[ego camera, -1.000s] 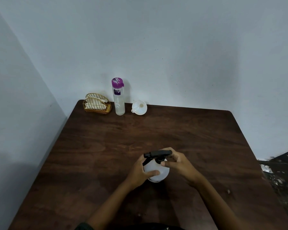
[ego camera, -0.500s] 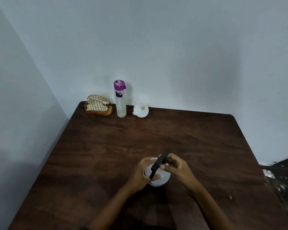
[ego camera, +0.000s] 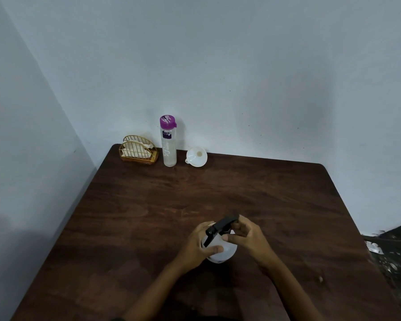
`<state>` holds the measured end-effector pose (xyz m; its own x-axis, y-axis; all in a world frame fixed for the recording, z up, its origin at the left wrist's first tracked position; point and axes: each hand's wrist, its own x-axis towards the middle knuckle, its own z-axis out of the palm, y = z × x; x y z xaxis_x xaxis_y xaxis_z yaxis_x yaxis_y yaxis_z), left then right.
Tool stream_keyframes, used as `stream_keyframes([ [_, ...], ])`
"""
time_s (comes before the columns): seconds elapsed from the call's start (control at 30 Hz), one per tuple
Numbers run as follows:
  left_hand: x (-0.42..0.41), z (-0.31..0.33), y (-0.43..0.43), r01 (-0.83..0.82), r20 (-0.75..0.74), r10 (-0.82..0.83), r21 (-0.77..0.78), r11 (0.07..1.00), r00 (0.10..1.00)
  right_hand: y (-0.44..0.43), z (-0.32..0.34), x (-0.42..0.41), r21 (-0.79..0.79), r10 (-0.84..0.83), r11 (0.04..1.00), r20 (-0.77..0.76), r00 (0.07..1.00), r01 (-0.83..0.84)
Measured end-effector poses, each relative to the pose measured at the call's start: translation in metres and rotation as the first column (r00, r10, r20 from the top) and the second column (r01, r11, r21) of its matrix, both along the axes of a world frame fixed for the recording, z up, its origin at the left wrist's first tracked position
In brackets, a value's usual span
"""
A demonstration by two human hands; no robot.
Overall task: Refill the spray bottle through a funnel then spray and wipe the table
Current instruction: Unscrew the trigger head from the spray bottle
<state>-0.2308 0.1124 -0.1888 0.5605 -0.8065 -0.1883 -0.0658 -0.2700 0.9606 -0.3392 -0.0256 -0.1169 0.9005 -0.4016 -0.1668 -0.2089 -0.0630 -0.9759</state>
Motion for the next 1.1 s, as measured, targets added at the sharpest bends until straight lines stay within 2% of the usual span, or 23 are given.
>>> stream_keyframes([
  [0.17, 0.000, 0.002, 0.000, 0.012, 0.024, -0.012, -0.001, 1.000, 1.000, -0.003, 0.001, -0.004, 0.031, 0.044, 0.999, -0.025, 0.999, -0.044],
  [0.4, 0.000, 0.006, 0.001, 0.029, 0.046, -0.029, 0.017, 0.999, 0.999, 0.004, 0.003, 0.004, -0.024, -0.036, 0.999, 0.027, 0.999, 0.036],
  [0.5, 0.000, 0.009, 0.001, 0.057, 0.112, -0.059, 0.021, 0.998, 0.992, 0.000, 0.001, 0.000, -0.018, -0.020, 1.000, 0.005, 1.000, 0.020],
  [0.63, 0.001, 0.005, 0.000, 0.067, 0.120, -0.068, 0.017, 0.998, 0.990, 0.000, 0.001, -0.005, 0.003, -0.013, 1.000, -0.034, 0.999, 0.013],
  [0.77, 0.001, 0.003, 0.001, 0.046, 0.053, -0.047, 0.015, 0.999, 0.997, 0.005, 0.004, -0.003, 0.029, -0.014, 0.999, -0.016, 1.000, 0.014],
  [0.93, 0.003, -0.004, 0.003, 0.027, 0.104, -0.037, 0.101, 0.995, 0.994, 0.007, 0.002, 0.002, -0.013, -0.057, 0.998, 0.018, 0.998, 0.057],
  [1.03, 0.008, 0.008, 0.000, 0.137, 0.070, -0.152, 0.179, 0.974, 0.986, 0.002, 0.001, -0.002, -0.026, -0.008, 1.000, -0.005, 1.000, 0.008],
  [1.1, 0.014, 0.013, -0.002, 0.170, -0.022, -0.169, 0.168, 0.971, 0.985, -0.001, 0.003, -0.003, -0.036, 0.043, 0.998, -0.033, 0.999, -0.044],
])
